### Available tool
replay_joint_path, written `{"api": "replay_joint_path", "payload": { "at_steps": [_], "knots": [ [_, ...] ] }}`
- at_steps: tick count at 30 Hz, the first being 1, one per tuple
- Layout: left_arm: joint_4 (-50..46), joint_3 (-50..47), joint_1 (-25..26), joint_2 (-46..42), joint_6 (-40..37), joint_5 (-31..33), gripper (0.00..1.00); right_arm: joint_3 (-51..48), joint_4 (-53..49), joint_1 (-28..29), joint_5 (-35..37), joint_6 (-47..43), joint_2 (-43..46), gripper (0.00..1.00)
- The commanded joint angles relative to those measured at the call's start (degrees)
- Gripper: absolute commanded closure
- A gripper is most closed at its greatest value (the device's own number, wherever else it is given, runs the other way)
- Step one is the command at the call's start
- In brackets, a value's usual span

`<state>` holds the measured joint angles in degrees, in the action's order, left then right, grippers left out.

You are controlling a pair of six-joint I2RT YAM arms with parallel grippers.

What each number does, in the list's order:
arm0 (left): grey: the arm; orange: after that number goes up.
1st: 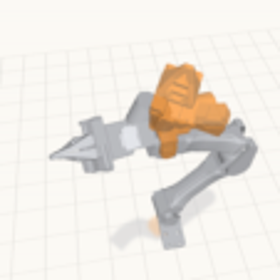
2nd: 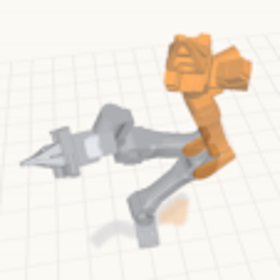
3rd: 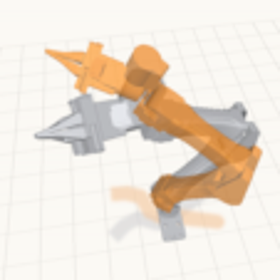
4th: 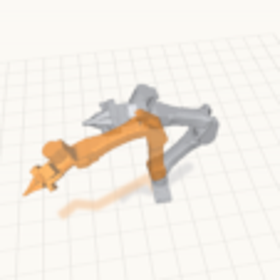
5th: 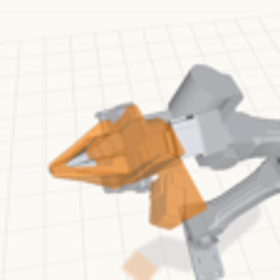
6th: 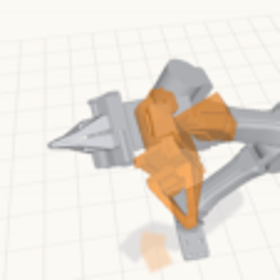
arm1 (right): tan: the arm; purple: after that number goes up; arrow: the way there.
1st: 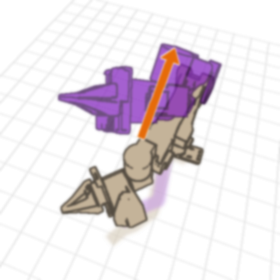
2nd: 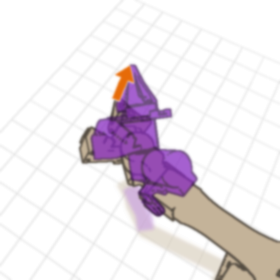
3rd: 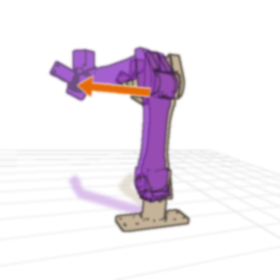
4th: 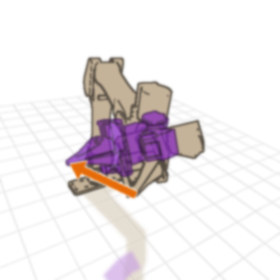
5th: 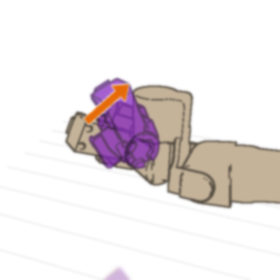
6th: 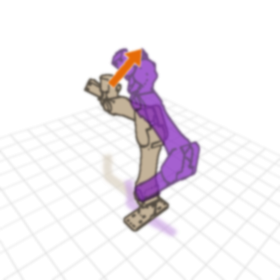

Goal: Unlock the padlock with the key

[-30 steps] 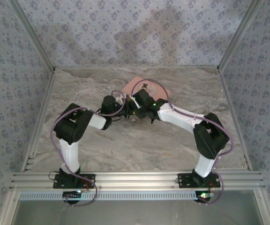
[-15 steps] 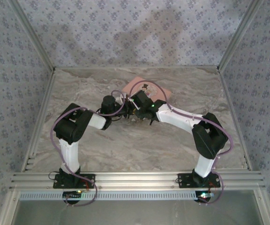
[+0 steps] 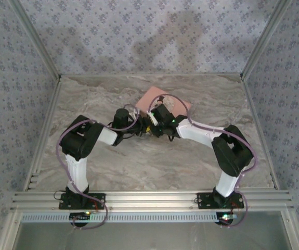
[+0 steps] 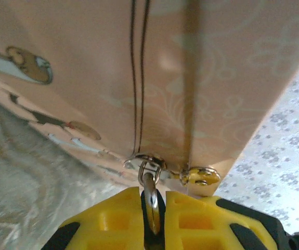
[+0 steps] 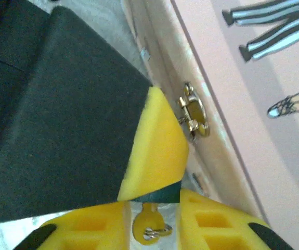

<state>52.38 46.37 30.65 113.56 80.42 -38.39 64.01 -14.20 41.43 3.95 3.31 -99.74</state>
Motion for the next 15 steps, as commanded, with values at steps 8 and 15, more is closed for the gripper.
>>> {"api": "replay_joint_path", "payload": {
  "at_steps": [8, 15],
  "knots": [
    [0.18, -0.18, 0.80, -1.79, -3.80, -5.67, 0.95, -6.01, 0.40, -2.58, -3.23, 8.00, 3.30, 0.56],
    [-7.25, 2.54, 0.59, -3.41, -5.32, -8.57, 0.96, -4.50, 1.73, -3.94, -6.38, 11.19, 3.59, 0.51]
  ]
}}
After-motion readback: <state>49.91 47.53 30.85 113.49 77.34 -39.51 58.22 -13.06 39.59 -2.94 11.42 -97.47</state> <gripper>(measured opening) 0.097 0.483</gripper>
